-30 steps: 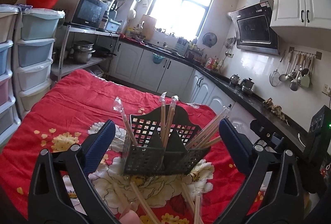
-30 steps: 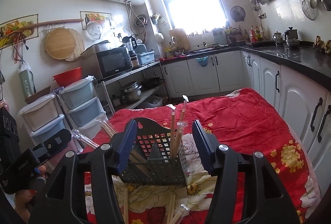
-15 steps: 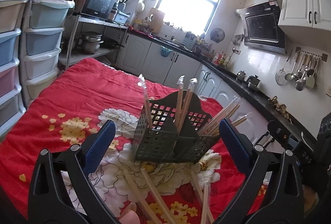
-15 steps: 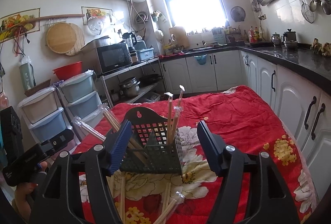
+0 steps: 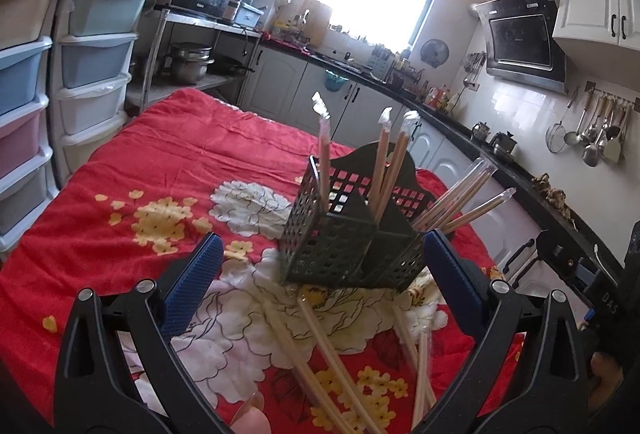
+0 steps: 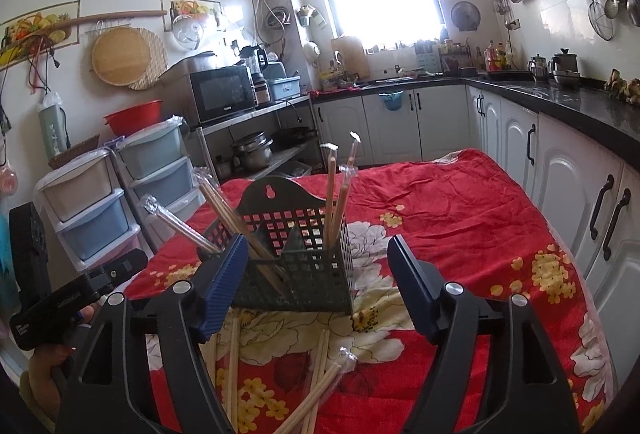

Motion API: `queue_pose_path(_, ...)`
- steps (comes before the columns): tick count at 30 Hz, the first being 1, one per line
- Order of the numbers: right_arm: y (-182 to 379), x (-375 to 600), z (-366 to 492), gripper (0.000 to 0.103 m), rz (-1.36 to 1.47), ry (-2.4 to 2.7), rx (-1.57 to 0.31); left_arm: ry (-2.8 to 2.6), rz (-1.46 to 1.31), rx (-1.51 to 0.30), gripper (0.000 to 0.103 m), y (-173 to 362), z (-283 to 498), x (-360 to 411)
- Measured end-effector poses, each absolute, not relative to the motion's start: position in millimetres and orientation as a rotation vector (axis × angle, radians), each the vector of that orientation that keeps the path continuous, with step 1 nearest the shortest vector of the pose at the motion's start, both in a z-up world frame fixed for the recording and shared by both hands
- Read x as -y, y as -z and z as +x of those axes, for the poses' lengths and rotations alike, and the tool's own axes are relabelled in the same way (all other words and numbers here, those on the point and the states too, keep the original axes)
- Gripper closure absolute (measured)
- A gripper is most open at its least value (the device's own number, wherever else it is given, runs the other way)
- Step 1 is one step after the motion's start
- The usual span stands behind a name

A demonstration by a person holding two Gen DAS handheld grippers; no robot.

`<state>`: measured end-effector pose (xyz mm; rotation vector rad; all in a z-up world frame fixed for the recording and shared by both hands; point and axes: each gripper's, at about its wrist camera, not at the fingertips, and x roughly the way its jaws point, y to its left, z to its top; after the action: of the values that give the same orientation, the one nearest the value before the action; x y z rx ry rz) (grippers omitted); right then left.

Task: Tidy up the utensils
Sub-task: 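Move both open tools back down to the chopstick pile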

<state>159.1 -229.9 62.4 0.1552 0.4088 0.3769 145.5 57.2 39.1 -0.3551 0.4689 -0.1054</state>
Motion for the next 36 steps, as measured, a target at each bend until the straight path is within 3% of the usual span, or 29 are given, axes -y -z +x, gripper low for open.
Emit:
queue_pose_path(25, -29.3, 208.2, 161.0, 0.030, 0.085, -0.427, -0.527, 0.069, -0.358, -0.580, 0.011, -3.9, 146.7, -71.6)
queue_pose_path(36, 3.8, 206.0, 173.5, 0.030, 0.052, -0.439, -0.680, 0.050, -0.354, -0.663, 0.011, 19.0, 150.5, -72.0)
